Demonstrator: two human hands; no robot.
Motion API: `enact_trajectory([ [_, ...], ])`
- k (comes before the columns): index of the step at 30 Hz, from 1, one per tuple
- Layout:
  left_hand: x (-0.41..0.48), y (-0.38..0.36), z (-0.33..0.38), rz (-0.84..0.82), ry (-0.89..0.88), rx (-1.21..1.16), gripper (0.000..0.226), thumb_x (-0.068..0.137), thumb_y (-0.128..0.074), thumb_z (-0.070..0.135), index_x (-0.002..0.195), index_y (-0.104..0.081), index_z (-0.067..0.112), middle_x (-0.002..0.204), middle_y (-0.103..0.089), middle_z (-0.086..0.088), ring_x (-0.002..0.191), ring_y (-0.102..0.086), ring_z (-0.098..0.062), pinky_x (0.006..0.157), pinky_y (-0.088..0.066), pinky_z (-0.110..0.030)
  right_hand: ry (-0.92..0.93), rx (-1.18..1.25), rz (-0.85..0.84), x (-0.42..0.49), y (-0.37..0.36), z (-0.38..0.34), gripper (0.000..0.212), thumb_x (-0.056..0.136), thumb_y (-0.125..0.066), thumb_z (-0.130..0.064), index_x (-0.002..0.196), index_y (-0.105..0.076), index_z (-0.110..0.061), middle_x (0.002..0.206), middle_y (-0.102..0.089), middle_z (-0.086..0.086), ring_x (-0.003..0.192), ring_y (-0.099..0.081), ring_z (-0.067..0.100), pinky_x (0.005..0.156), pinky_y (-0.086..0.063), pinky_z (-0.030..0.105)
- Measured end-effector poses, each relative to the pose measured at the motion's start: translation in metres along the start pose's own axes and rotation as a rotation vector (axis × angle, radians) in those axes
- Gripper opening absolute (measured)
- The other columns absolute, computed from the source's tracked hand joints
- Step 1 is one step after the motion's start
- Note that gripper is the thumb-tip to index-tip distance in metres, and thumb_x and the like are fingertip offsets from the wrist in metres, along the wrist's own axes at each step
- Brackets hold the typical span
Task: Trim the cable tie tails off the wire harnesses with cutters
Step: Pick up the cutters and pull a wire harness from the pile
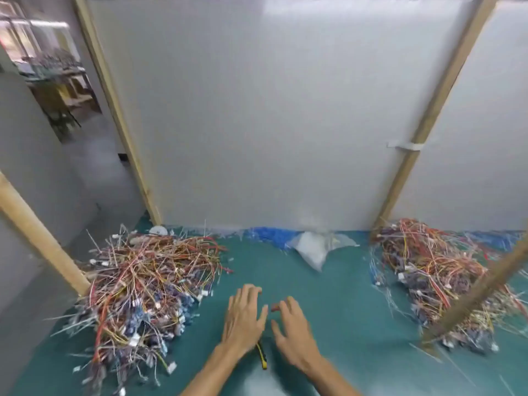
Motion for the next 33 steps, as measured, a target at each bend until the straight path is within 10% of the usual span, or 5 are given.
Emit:
enact_trajectory([
  [7,-0.014,-0.077,-0.05,-0.105,-0.083,0.171,0.057,0.106,-0.038,0.047,0.156,-0.039,0.019,0.166,-0.031,-0.008,0.153,-0.028,-0.022,0.125,-0.021,-0.038,0.049,-0.185,0.021,0.008,-0.056,0.049,0.048,0.109,-0.048,-0.032,0.152,-0.048,-0.011,0.163,-0.041,0.008,0.15,-0.039,0.027,0.126,-0.029,0.038],
  [15,-0.01,-0.061,-0.095,0.082,0.229,-1.077,0.031,0.099,-0.049,0.031,0.108,-0.072,0.011,0.118,-0.072,-0.008,0.122,-0.062,-0.027,0.115,-0.039,-0.05,0.069,-0.165,0.15,-0.002,-0.072,0.038,0.056,0.102,-0.028,-0.067,0.101,-0.061,-0.022,0.111,-0.055,-0.003,0.107,-0.05,0.021,0.099,-0.039,0.039],
  [23,-0.009,-0.054,-0.107,0.141,0.219,-1.248,0.029,0.09,-0.05,0.032,0.092,-0.065,0.006,0.102,-0.076,-0.02,0.105,-0.071,-0.027,0.108,-0.046,-0.047,0.166,-0.268,0.03,0.017,-0.105,0.015,0.041,0.093,-0.06,-0.051,0.071,-0.037,-0.025,0.078,-0.046,-0.008,0.076,-0.05,0.025,0.067,-0.033,0.038],
  [28,0.011,-0.062,-0.106,0.118,0.169,-1.111,0.033,0.091,-0.055,0.044,0.09,-0.064,0.012,0.096,-0.076,-0.007,0.104,-0.07,-0.022,0.105,-0.046,-0.052,0.211,-0.396,0.05,0.048,-0.101,0.019,0.043,0.095,-0.05,-0.064,0.079,-0.04,-0.025,0.06,-0.045,-0.005,0.064,-0.046,0.026,0.057,-0.033,0.037],
  [33,0.018,-0.067,-0.115,0.195,0.113,-1.102,0.03,0.087,-0.057,0.053,0.097,-0.065,0.026,0.103,-0.071,0.001,0.101,-0.066,-0.011,0.087,-0.046,-0.026,0.249,-0.364,0.115,0.055,-0.112,0.029,0.041,0.093,-0.036,-0.066,0.082,-0.037,-0.027,0.063,-0.056,-0.001,0.063,-0.051,0.029,0.057,-0.038,0.039],
])
Point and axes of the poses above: each hand's wrist, its own x-axis towards the middle knuckle, its own y-axis out of the back of the hand, z = x × y, the point moved 8 cm from there along x, towards the middle knuckle
